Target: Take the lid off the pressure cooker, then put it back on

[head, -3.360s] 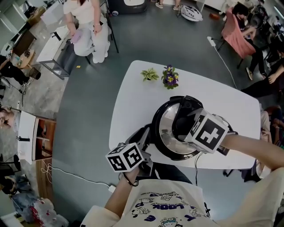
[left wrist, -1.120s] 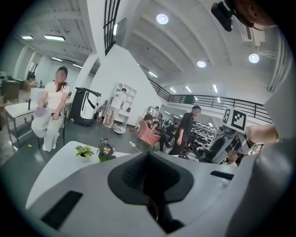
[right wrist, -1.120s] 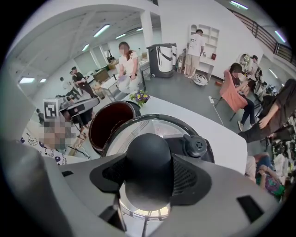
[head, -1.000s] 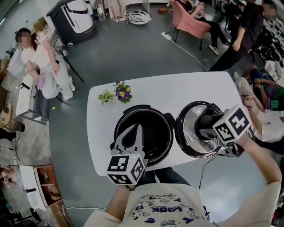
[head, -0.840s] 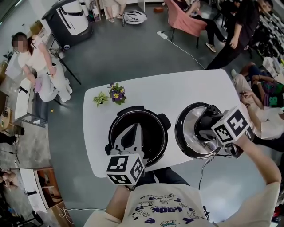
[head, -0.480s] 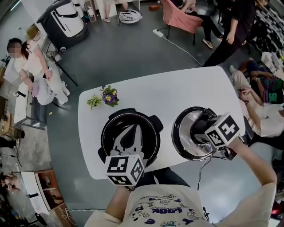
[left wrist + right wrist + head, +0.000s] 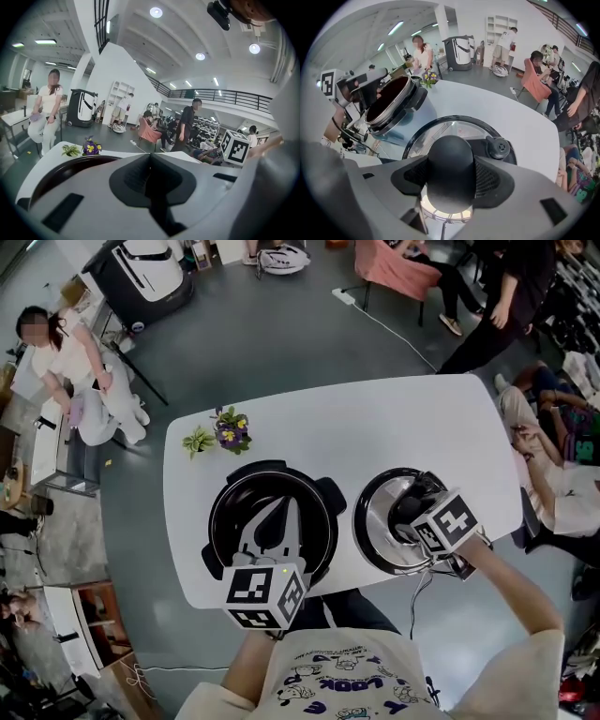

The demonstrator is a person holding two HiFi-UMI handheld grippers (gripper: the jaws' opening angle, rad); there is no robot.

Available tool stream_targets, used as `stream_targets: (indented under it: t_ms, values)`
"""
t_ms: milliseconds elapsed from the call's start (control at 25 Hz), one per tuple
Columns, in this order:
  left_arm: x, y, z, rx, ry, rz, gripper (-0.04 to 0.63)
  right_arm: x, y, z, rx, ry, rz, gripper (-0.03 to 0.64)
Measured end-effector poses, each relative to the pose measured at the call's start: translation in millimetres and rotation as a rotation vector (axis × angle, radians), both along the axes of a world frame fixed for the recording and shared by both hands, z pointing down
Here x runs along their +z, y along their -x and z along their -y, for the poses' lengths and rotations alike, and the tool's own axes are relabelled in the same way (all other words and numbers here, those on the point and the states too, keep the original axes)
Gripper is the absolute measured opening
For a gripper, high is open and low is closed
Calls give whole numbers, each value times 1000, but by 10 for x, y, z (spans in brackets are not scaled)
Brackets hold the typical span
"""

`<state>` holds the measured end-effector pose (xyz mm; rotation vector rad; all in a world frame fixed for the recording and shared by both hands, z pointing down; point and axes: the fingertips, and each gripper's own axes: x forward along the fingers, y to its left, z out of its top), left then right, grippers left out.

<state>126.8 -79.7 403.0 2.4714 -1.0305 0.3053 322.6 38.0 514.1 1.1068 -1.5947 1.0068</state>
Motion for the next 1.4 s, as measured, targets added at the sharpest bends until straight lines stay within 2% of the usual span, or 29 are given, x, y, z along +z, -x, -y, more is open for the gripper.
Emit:
stream_targets:
  t_ms: [720,1400]
  values:
    - [165,44,88,-17,18,20,14,792,283,73,-28,24,-35,296]
    - [241,121,83,-24,30,35,14,1134,408,44,2,20,-40,296]
